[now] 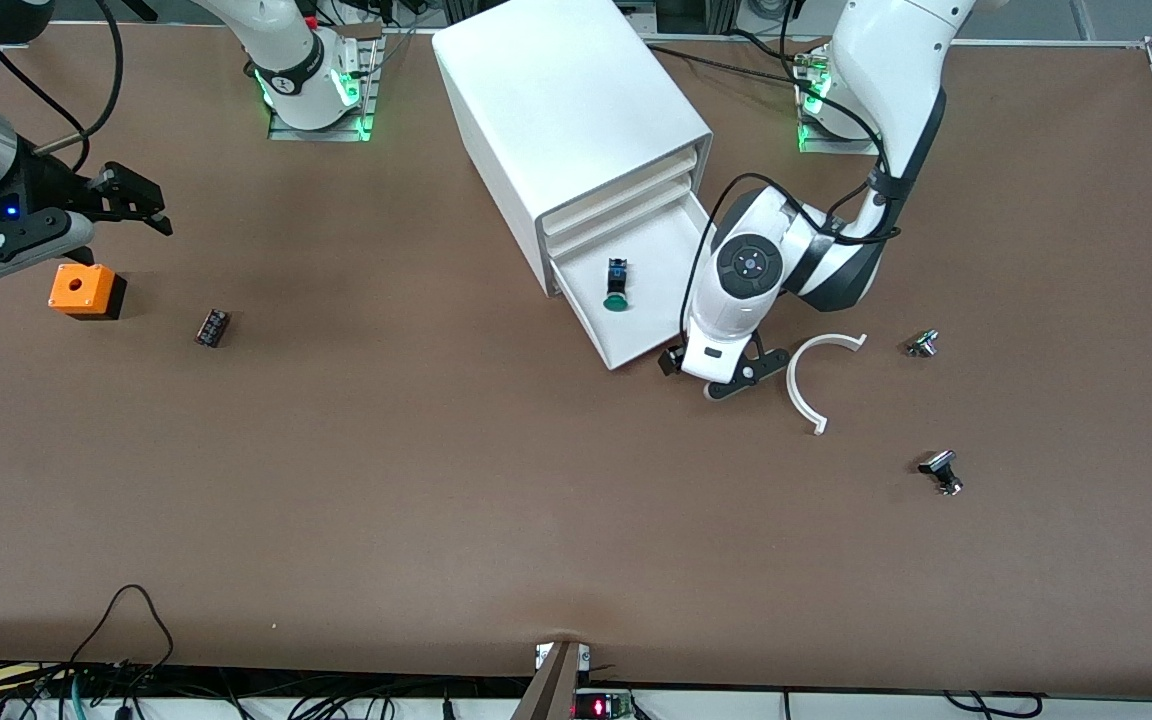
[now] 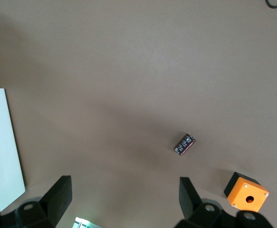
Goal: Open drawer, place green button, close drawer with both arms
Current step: 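Return the right arm to rest while the left gripper approaches the drawer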
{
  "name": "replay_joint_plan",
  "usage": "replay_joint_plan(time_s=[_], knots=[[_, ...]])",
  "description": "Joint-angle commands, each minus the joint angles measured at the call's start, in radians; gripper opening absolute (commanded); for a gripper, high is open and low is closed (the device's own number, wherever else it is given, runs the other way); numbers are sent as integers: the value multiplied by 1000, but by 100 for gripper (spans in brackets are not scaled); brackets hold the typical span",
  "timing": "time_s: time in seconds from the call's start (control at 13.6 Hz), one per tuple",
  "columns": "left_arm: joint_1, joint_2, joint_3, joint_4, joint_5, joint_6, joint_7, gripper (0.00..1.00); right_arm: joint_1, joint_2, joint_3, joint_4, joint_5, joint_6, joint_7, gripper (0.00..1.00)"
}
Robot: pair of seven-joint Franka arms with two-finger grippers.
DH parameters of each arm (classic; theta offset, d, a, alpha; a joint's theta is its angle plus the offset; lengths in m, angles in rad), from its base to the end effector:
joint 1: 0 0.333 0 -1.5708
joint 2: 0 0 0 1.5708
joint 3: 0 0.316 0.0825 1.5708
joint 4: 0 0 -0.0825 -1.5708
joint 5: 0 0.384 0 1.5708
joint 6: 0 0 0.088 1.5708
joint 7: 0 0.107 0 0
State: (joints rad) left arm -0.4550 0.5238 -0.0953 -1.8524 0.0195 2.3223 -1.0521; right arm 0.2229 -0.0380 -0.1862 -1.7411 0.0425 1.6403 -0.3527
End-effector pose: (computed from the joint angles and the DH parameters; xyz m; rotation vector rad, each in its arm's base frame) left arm 0.5452 -0.3300 0.2354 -3.0299 -0.7730 0.0941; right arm 0.5428 0.0226 0.5705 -3.0247 -0.5903 0.0847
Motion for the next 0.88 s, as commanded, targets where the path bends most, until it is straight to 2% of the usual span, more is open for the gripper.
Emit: replay_joint_plan(time_s=[0.0, 0.44, 0.81], knots=[[-1, 18, -26, -7, 13, 17, -32, 99, -22, -22, 17, -18, -39, 10, 12, 100], [-4, 36, -57, -8, 11, 29, -68, 99, -25, -13, 13, 3, -46, 9, 11, 100], [1, 28, -110, -25, 11, 23, -126, 99, -27, 6, 13, 47, -65, 7, 6, 100]])
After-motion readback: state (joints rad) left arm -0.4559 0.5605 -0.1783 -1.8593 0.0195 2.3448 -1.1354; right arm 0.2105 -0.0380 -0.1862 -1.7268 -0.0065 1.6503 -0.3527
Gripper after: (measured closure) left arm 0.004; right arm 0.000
